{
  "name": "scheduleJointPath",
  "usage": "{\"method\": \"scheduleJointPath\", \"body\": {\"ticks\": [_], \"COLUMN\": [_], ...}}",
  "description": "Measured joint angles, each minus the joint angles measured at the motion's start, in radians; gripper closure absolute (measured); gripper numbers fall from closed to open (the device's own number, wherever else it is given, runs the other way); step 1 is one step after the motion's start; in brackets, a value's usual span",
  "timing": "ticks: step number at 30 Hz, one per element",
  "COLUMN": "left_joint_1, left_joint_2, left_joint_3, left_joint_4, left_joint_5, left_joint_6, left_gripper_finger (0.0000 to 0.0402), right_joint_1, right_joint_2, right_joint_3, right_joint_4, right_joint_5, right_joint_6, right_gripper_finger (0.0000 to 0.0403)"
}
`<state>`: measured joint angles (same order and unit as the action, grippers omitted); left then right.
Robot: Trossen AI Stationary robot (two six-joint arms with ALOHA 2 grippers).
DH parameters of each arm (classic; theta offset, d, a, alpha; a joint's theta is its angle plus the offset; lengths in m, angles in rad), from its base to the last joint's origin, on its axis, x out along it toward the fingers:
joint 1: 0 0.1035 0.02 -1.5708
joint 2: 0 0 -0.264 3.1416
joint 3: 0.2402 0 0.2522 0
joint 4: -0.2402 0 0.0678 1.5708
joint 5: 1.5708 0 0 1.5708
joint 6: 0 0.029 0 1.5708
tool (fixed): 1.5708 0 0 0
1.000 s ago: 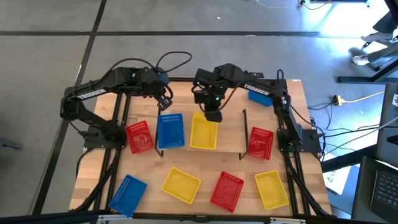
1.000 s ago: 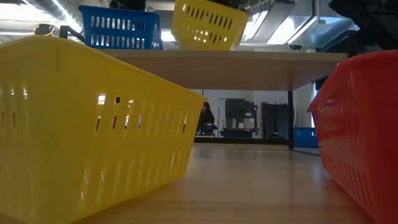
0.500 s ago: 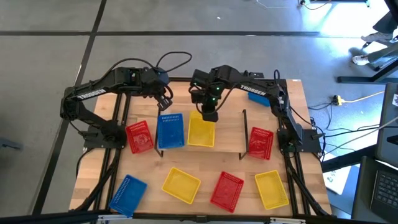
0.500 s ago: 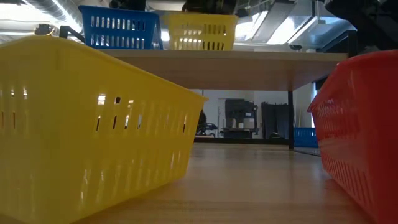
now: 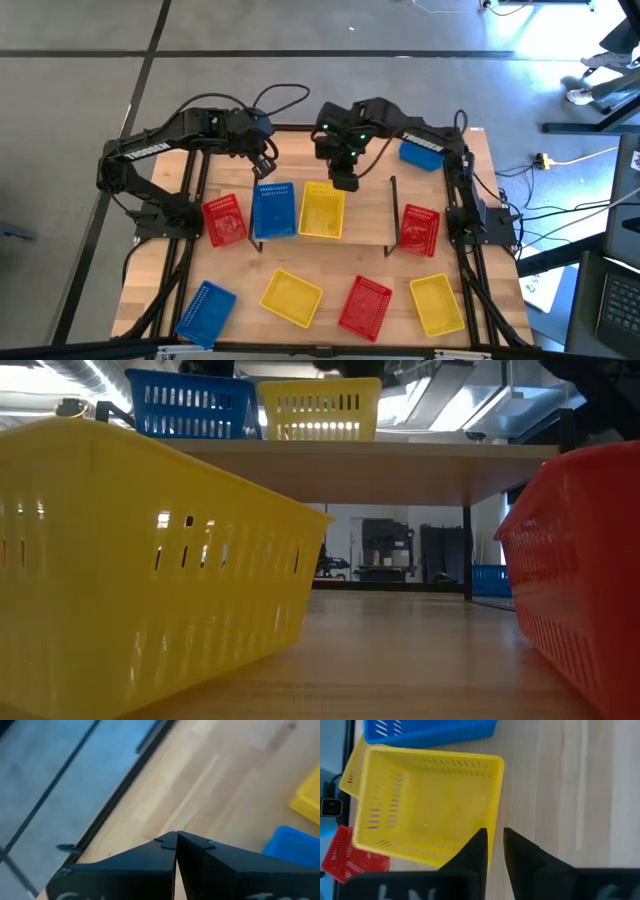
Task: Stack baskets on shelf by color
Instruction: Put the top right red bin on the shelf
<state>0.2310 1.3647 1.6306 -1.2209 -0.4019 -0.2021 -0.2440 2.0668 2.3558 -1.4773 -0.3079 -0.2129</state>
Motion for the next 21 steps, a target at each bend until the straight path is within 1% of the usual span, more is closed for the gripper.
{"method": "scheduleJointPath", "body": {"ticks": [4,8,10,12,14,18,21], "left_joint_1": [0.0,0.0,0.0,0.0,0.0,0.0,0.0], "left_joint_2": [-0.017,-0.032,-0.035,-0.039,-0.046,-0.042,-0.044], "left_joint_3": [0.002,0.0,0.002,0.0,0.001,0.001,0.001], "left_joint_4": [0.013,0.026,0.049,0.048,0.058,0.06,0.074], "left_joint_5": [0.116,0.276,0.359,0.421,0.452,0.469,0.473], "left_joint_6": [0.096,0.232,0.278,0.315,0.349,0.366,0.362], "left_gripper_finger": [0.0401,0.0401,0.0401,0.0401,0.0401,0.0401,0.0401], "right_joint_1": [0.0,0.004,0.005,0.01,0.02,0.047,0.072], "right_joint_2": [-0.061,-0.111,-0.135,-0.161,-0.189,-0.268,-0.35], "right_joint_3": [0.0,0.0,0.0,0.0,-0.009,-0.048,-0.111], "right_joint_4": [-0.005,-0.024,-0.049,-0.092,-0.092,-0.092,-0.093], "right_joint_5": [0.022,0.111,0.154,0.196,0.235,0.234,0.299], "right_joint_6": [0.025,0.077,0.109,0.151,0.187,0.219,0.282], "right_gripper_finger": [0.0351,0.0351,0.0351,0.0351,0.0351,0.0351,0.0351]}}
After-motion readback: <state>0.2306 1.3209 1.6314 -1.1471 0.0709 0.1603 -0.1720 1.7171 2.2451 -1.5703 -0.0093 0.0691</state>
